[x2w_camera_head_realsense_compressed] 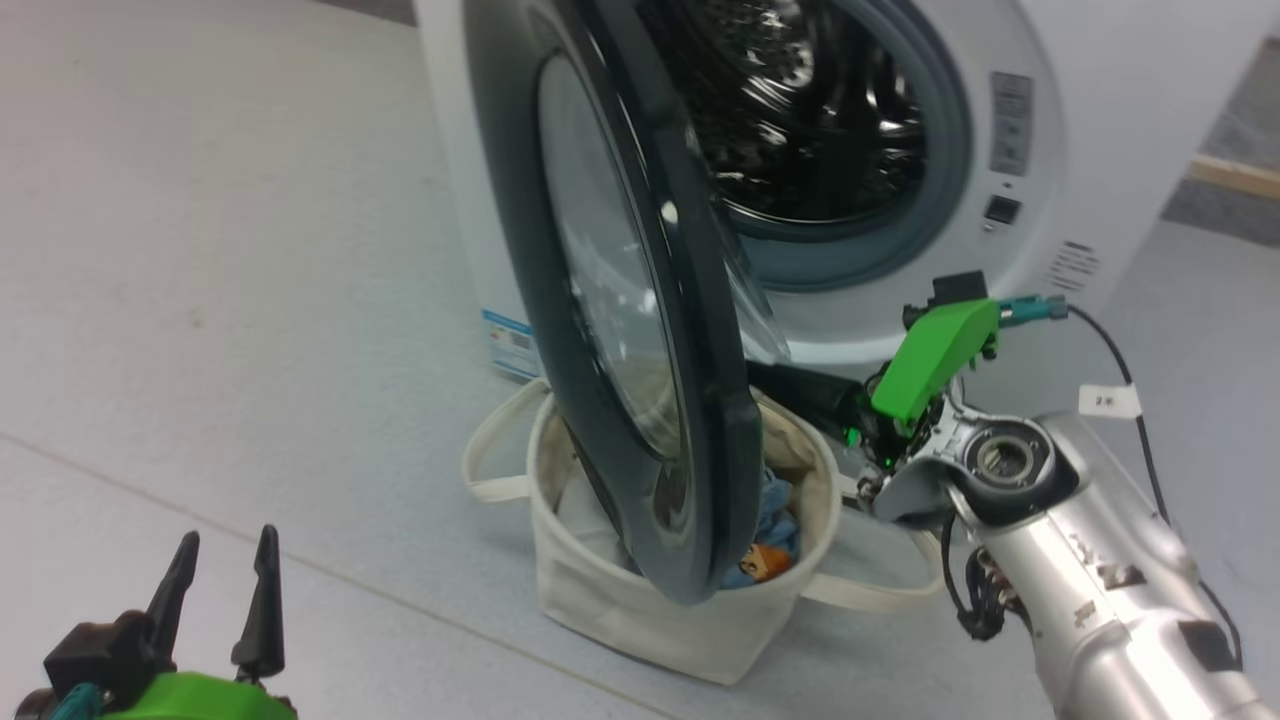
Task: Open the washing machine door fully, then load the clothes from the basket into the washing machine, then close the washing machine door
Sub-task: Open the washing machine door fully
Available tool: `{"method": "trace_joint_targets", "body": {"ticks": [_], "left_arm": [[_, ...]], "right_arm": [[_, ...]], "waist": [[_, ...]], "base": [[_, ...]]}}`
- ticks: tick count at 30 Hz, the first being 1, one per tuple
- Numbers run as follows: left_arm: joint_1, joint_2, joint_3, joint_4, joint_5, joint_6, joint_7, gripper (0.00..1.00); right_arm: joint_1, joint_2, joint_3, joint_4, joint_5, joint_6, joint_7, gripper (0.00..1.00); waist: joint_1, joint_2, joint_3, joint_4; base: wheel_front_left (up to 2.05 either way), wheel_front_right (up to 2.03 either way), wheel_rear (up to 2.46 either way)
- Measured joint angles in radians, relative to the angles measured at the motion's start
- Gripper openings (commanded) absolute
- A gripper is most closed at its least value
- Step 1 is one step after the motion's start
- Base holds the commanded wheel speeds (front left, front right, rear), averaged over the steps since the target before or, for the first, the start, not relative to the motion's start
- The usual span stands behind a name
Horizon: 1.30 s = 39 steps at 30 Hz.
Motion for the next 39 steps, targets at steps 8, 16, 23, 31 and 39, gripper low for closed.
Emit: {"method": "trace_joint_targets", "body": {"ticks": [8,16,23,31,39], "left_arm": [[0.000,-0.002,0.005,0.000,0.000,0.000,0.000,1.00],[0.000,-0.002,0.000,0.000,0.002,0.000,0.000,1.00],[-0.001,-0.004,0.001,-0.008,0.003,0.000,0.000,1.00],[-0.005,-0.013,0.004,-0.012,0.003,0.000,0.000,1.00],[-0.006,-0.011,-0.003,-0.007,0.003,0.000,0.000,1.00]], "right_arm": [[0.042,0.022,0.019,-0.004,0.000,0.000,-0.002,0.00],[0.048,0.043,0.044,-0.013,0.003,0.000,-0.025,0.00],[0.046,0.061,0.069,-0.008,0.033,0.000,-0.043,0.00],[0.045,0.060,0.086,-0.016,0.040,0.000,-0.093,0.00],[0.143,-0.035,0.085,-0.206,-0.127,0.000,-0.303,1.00]], "waist": [[0.0001,0.0000,-0.013,0.094],[0.0002,0.0000,-0.021,0.171],[0.0002,0.0000,-0.013,0.201],[0.0002,0.0000,-0.005,0.204],[0.0002,0.0000,-0.020,0.167]], "base": [[0.00,0.00,0.00],[0.00,0.00,0.00],[0.00,0.00,0.00],[0.00,0.00,0.00],[0.00,0.00,0.00]]}}
